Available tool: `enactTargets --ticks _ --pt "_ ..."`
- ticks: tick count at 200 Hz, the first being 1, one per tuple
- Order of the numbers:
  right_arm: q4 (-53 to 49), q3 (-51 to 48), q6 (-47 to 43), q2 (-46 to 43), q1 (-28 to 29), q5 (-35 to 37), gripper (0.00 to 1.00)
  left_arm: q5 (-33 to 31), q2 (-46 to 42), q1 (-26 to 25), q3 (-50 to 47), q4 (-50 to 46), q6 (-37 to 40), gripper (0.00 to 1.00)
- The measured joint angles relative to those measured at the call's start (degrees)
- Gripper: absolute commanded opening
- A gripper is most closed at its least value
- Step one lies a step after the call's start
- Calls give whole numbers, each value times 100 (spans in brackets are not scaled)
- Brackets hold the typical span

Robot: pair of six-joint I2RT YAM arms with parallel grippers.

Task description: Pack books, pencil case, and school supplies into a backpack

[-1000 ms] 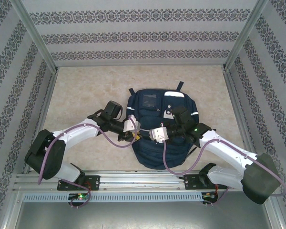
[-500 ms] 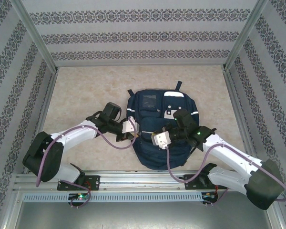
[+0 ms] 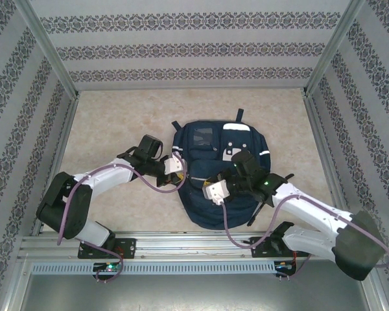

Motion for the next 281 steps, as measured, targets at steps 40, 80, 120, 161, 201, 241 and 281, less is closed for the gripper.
enactTargets --ticks 40,80,120,161,201,241,281 --pt "828 586 800 929 -72 -629 41 -719 -826 588 -463 162 -664 0" --pt "1508 667 1971 1049 -81 -710 69 -1558 -1419 955 -839 -184 -887 35" --pt "1965 531 4815 354 -127 348 98 -1152 -1440 942 -538 -1051 -555 52" --pt "1655 291 8749 -761 -1217 1615 98 -715 -1711 284 52 -1526 730 75" --pt "446 -79 11267 -1025 -1696 2046 92 -710 -1421 -748 361 -1554 1742 77" --pt "-839 -90 12428 -710 -1694 2149 86 -929 -431 -1220 721 -1779 2205 79" --pt "-1143 -90 12712 -570 -1681 2144 81 -1294 44 -1296 953 -1904 2118 22"
